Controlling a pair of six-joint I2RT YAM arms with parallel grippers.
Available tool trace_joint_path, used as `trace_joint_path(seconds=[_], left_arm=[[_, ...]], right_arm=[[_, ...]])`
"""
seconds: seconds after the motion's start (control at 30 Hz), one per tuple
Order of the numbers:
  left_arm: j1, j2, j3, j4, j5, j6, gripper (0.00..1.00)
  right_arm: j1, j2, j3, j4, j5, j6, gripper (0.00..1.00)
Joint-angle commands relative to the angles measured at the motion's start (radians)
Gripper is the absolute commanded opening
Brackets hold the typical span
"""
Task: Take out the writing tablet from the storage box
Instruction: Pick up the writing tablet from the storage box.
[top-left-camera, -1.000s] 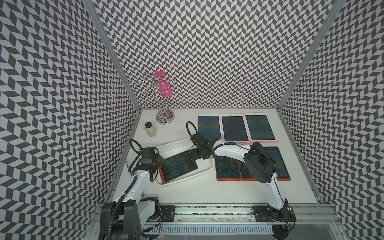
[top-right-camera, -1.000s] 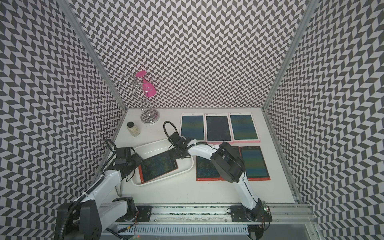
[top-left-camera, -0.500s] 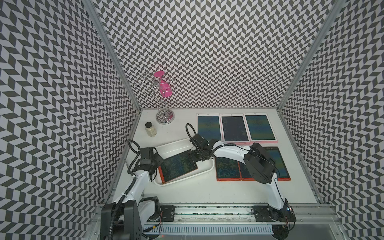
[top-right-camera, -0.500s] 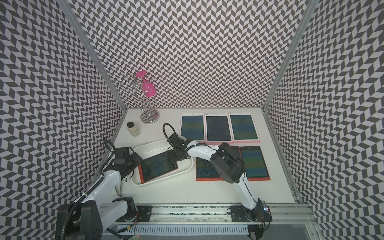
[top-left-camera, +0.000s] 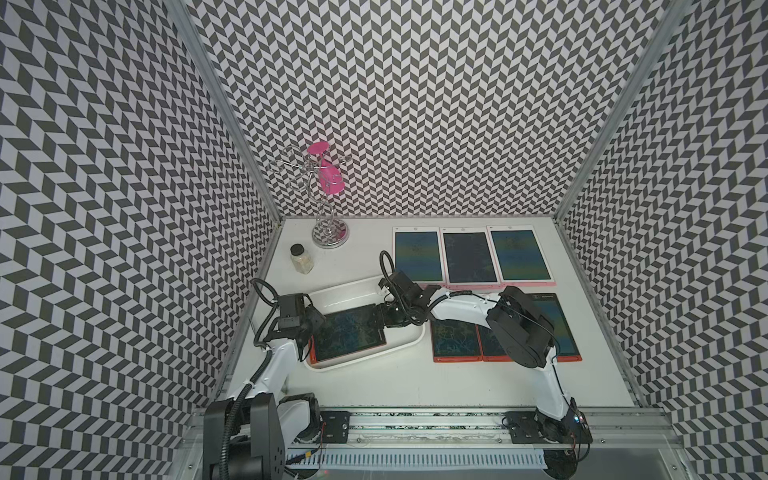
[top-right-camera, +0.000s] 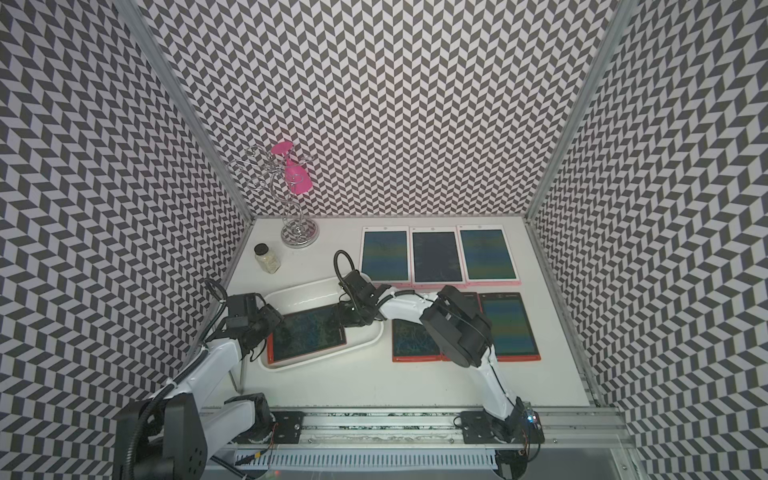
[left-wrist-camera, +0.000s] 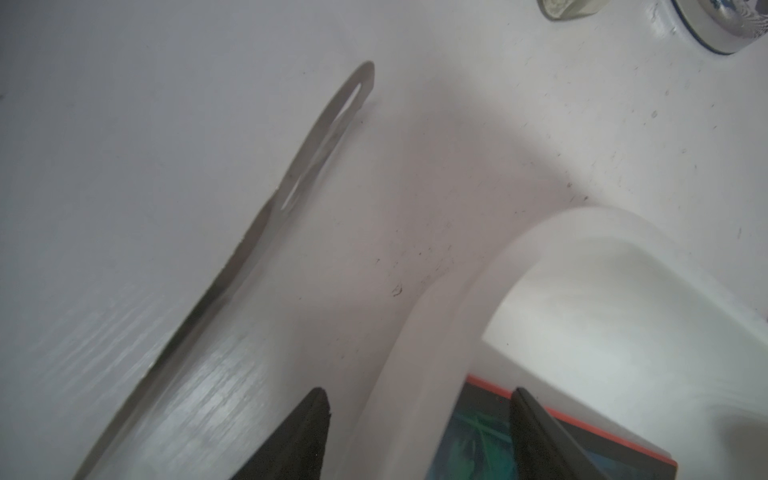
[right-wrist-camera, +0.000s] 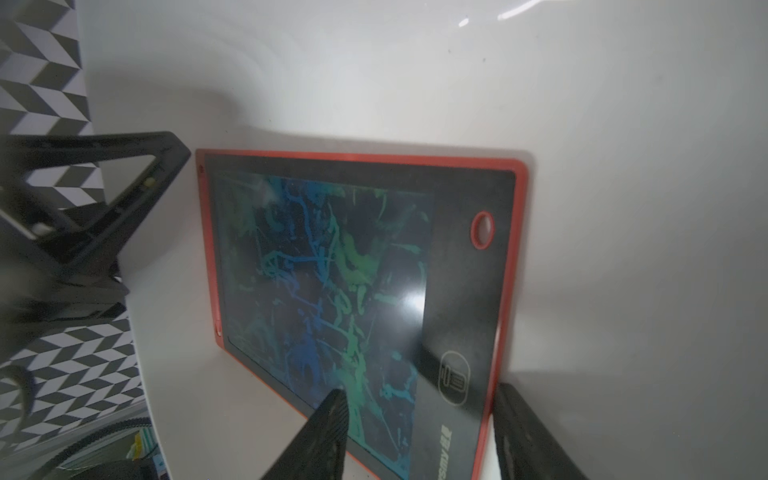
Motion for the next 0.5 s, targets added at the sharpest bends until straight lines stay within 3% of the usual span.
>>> trace_joint_path(seconds=[0.0,0.47], left_arm=[[-0.012,0.011,-0.010,0.072,0.067,-0.016,0.69],[-0.012,0.008,-0.014,0.083,0.084,-0.013,0.69]], right_arm=[[0.037,0.005,-0.048,0.142,-0.141,0.038,0.55],[0.021,-0.050,-0.082,0.290,-0.186,0.046,0.54]])
